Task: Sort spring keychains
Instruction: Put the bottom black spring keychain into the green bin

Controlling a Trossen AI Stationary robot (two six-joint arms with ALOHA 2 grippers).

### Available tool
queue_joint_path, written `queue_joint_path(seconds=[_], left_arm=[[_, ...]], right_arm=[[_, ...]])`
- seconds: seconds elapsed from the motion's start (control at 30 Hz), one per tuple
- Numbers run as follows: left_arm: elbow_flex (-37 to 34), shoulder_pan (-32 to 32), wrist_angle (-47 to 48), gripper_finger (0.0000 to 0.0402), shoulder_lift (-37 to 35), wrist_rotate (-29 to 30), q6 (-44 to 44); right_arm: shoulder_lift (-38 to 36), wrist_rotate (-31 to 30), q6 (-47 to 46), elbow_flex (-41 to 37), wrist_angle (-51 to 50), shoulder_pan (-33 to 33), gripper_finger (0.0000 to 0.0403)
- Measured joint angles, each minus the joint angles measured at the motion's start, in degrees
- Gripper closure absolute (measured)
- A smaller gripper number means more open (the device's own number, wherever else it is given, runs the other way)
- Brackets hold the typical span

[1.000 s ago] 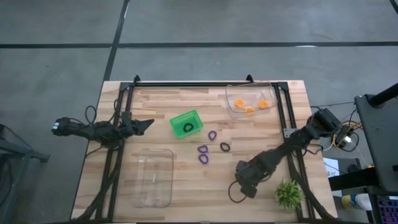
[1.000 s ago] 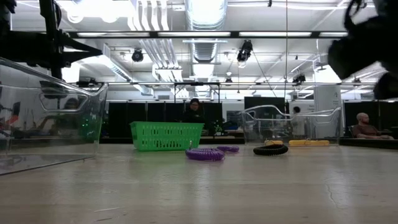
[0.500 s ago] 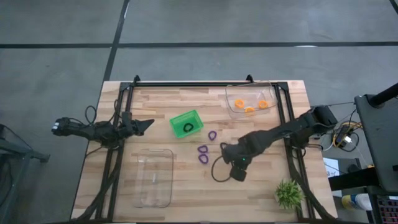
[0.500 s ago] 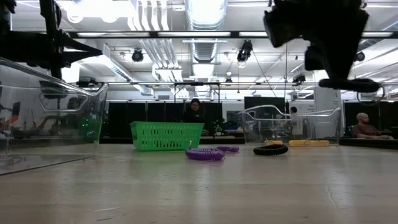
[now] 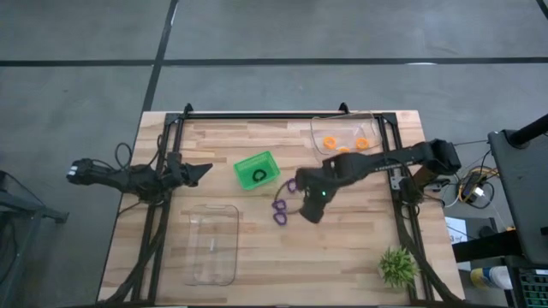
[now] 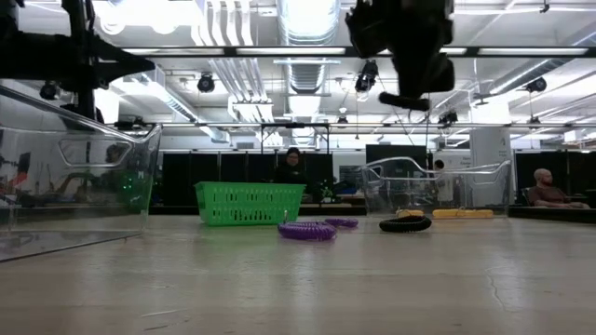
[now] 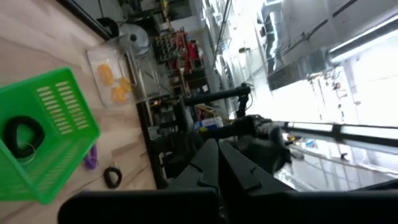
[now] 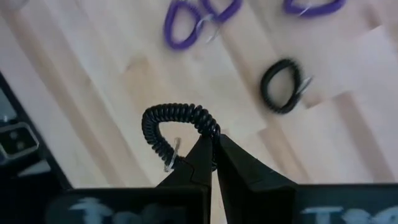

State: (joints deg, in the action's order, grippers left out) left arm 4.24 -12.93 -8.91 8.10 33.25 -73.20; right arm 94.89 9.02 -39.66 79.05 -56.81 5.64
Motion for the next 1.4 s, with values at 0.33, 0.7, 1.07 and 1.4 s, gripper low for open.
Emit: queue_joint_path(seconds=[0.33,0.7,1.07,1.4], left_arm=[[6.7,0.1,0.0,0.0301,15.6,-2.7,-9.1],[19.2,1.5,-0.1,0.0275,34.5,-3.1,-9.2],[32.5,8.0,-0.3,0.0275,49.9,-10.6,-3.8],[43.1,11.8,0.0,0.0275,60.5,-18.1,2.4]], right_arm=[[0.0,0.1,2.8,1.6,0.1,-8.3,0.0395],[0.1,0.1,0.1,6.3,6.4,-14.4,0.0395],[0.1,0.0,-2.1,10.2,9.3,-16.5,0.0394],[0.1,0.1,-3.3,11.8,11.1,-16.4,0.0394]])
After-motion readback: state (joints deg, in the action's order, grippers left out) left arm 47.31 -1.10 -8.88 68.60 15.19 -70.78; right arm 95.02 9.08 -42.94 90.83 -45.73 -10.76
